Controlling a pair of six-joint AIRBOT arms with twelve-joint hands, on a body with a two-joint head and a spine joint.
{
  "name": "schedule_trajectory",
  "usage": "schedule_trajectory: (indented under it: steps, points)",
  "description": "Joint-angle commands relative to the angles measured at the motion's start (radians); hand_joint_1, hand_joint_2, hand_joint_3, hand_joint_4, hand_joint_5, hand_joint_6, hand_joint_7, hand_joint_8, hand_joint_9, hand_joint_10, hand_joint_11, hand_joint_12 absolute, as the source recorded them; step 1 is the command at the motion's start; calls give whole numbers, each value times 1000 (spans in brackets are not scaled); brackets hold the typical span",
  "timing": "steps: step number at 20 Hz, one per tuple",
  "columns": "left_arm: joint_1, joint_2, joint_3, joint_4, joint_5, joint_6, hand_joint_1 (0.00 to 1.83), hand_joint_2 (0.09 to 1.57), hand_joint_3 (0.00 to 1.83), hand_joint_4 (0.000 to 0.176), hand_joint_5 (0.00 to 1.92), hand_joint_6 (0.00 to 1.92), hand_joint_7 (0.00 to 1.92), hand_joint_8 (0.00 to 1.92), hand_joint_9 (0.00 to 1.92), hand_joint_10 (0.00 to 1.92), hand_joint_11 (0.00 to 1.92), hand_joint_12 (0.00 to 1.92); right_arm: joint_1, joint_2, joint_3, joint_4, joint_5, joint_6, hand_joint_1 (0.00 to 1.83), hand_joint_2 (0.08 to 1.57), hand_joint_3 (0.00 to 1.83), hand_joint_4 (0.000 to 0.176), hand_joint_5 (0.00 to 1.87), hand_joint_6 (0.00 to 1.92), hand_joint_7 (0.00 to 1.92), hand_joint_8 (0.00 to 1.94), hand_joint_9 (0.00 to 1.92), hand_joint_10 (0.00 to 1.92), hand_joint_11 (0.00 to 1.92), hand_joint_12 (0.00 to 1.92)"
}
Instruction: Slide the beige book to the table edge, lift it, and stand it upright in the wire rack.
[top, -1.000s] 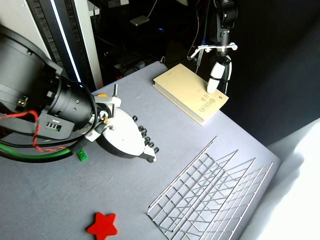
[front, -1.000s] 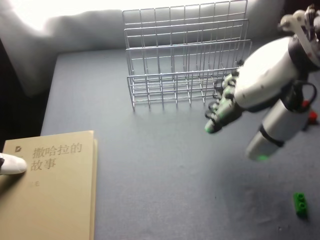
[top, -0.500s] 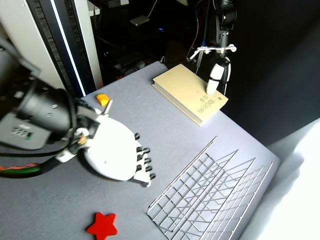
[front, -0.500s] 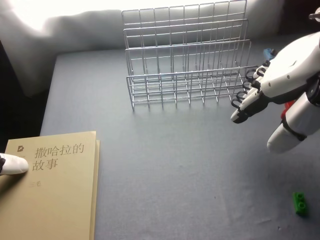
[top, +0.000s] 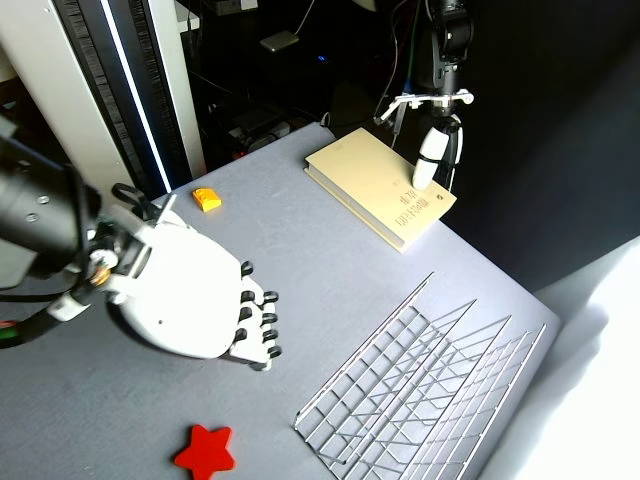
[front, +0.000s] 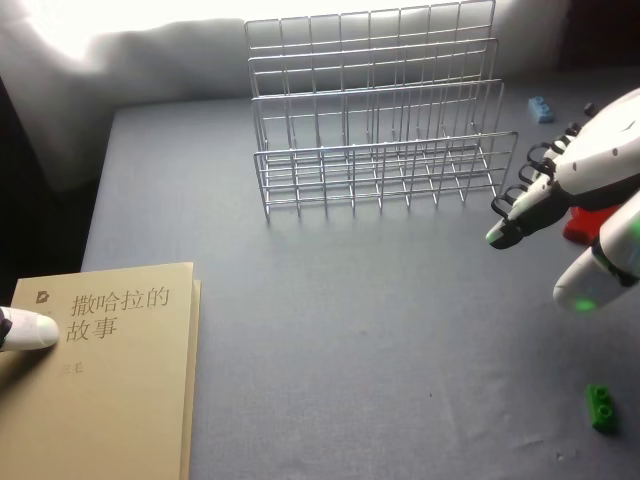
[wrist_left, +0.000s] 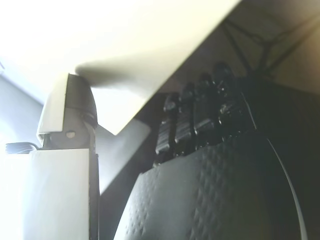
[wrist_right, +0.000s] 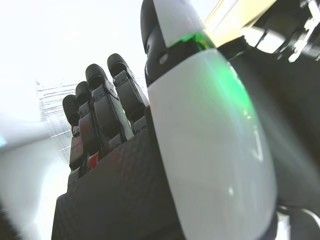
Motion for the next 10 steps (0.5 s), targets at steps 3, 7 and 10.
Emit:
schedule_trajectory:
  steps: [3, 7, 10]
  points:
    - [1, 4, 7, -1, -43, -5, 1225, 1086, 0, 0, 369, 2, 379, 3, 368, 5, 88, 829, -9, 25, -19, 12, -56, 23, 177, 1217, 2, 0, 194, 1, 209, 0, 177, 0, 0, 453]
    - [1, 4, 8, -1, -46, -6, 1311, 1090, 1, 0, 516, 10, 567, 12, 584, 25, 228, 890, -16, 56, -38, 11, -57, 22, 174, 1212, 0, 0, 199, 2, 212, 0, 181, 1, 0, 446]
    - [1, 5, 8, -1, -48, -6, 1498, 1194, 1, 0, 674, 1007, 663, 1374, 780, 1225, 743, 1626, -15, 79, -53, 11, -69, 16, 201, 1205, 0, 0, 229, 5, 250, 6, 225, 8, 0, 536]
